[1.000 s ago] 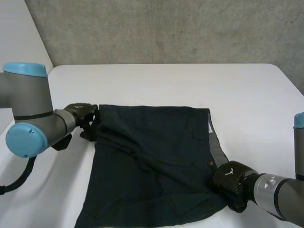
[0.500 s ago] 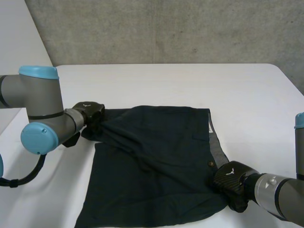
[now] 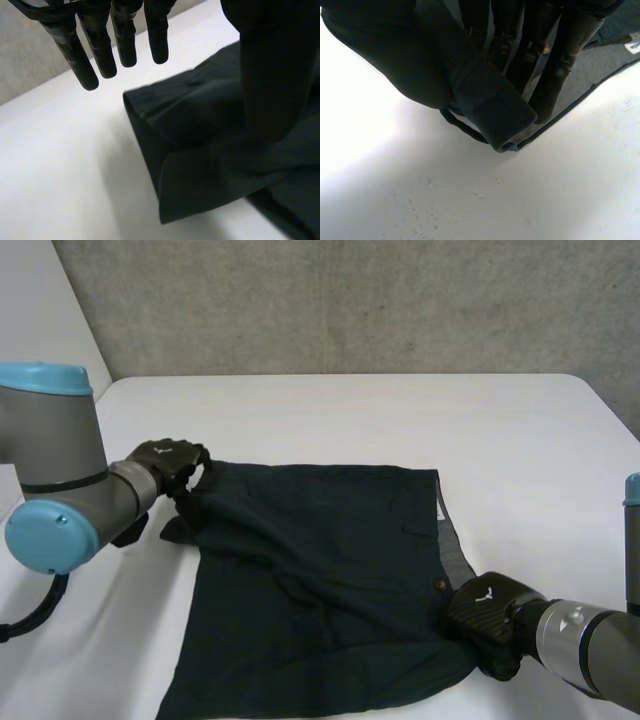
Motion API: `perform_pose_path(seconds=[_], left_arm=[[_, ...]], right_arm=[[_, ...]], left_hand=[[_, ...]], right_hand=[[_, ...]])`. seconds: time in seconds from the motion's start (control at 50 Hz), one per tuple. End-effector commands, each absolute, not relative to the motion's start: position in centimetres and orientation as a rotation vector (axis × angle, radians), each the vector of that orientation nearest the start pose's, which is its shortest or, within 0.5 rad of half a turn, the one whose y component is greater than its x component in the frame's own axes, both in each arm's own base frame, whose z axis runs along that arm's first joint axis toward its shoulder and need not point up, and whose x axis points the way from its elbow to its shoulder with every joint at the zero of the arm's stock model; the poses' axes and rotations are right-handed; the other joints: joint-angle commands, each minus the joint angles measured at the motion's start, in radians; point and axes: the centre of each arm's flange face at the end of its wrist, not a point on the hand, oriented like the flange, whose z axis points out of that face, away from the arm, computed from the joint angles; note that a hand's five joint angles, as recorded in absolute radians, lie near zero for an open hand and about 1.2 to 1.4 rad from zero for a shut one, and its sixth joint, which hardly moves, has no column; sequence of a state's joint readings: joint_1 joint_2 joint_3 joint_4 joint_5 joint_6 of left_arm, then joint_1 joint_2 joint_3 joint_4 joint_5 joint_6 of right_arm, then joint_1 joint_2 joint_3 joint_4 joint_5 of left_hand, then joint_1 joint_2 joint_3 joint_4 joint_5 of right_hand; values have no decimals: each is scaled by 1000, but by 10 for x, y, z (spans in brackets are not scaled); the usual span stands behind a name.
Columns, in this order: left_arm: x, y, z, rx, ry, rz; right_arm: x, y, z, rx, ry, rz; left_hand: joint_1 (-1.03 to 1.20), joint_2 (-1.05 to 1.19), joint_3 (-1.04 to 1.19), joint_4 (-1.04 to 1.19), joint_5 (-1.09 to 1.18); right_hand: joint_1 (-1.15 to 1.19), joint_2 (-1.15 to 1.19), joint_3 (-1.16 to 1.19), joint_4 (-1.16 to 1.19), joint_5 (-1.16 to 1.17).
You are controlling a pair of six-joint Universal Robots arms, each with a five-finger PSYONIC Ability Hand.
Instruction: Fold the shorts.
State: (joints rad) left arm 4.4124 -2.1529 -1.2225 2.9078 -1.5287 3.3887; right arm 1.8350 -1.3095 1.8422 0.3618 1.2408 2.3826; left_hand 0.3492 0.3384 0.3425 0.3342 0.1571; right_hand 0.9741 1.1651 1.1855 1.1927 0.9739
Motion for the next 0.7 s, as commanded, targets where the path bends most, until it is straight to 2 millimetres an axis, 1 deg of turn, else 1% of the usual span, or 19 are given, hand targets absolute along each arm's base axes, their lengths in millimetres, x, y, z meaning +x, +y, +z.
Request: perform_pose_path(seconds=[0.02, 0.04, 0.06, 0.08, 0.12, 0.14, 0.16, 0.18, 0.24, 0.26, 0.32, 0.4, 0.48, 0.54, 0.62, 0.7], left_arm=[[-231, -287, 226, 760, 2595, -1736], [-226, -270, 231, 760, 2600, -1736], [-225, -263, 232, 765, 2602, -1734], [-221, -244, 233, 778, 2613, -1722], [-218, -228, 230, 786, 2630, -1698], [-216, -209, 225, 815, 2650, -1668], [-216, -199, 223, 838, 2660, -1654], [-218, -179, 215, 892, 2686, -1614], [-220, -152, 201, 978, 2721, -1540], [-221, -137, 190, 1032, 2746, -1477], [-221, -117, 176, 1101, 2784, -1375], [-222, -103, 166, 1107, 2832, -1305], [-224, -97, 163, 1068, 2868, -1296], [-226, -100, 160, 1038, 2874, -1311], [-228, -105, 153, 1023, 2849, -1340], [-230, -108, 150, 1003, 2815, -1370]], right_arm=[[222, -193, 167, -1449, 2343, -1128], [223, -197, 171, -1378, 2354, -1139], [224, -199, 172, -1347, 2357, -1145], [226, -202, 175, -1277, 2359, -1149], [227, -206, 177, -1210, 2363, -1148], [229, -208, 179, -1151, 2356, -1144], [229, -209, 180, -1129, 2350, -1144], [231, -211, 181, -1095, 2339, -1148], [233, -213, 181, -1055, 2313, -1162], [234, -213, 181, -1042, 2302, -1168], [235, -216, 180, -1018, 2294, -1196], [235, -219, 179, -978, 2289, -1223], [236, -222, 179, -923, 2285, -1232], [236, -223, 179, -896, 2285, -1235], [235, -222, 177, -878, 2282, -1240], [235, -222, 175, -871, 2281, -1241]], left_hand=[[87, 98, 94, 102, 105], [119, 130, 126, 134, 137], [134, 145, 141, 149, 152], [161, 171, 167, 176, 178], [167, 178, 173, 182, 184], [167, 178, 173, 182, 184], [167, 178, 173, 182, 184], [167, 178, 173, 182, 184], [167, 178, 173, 182, 184], [158, 169, 165, 173, 176], [149, 160, 156, 164, 167], [143, 154, 150, 158, 161], [140, 151, 147, 155, 158], [140, 151, 147, 155, 158], [143, 154, 150, 158, 161], [149, 160, 156, 164, 167]], right_hand=[[422, 231, 211, 204, 248], [422, 231, 211, 204, 248], [422, 231, 211, 204, 248], [422, 231, 211, 204, 248], [422, 231, 211, 204, 248], [422, 231, 211, 204, 248], [422, 231, 211, 204, 248], [422, 231, 211, 204, 248], [422, 231, 211, 204, 248], [422, 231, 211, 204, 248], [422, 231, 211, 204, 248], [422, 231, 211, 204, 248], [422, 231, 211, 204, 248], [422, 231, 211, 204, 248], [422, 231, 211, 204, 248], [422, 231, 211, 204, 248]])
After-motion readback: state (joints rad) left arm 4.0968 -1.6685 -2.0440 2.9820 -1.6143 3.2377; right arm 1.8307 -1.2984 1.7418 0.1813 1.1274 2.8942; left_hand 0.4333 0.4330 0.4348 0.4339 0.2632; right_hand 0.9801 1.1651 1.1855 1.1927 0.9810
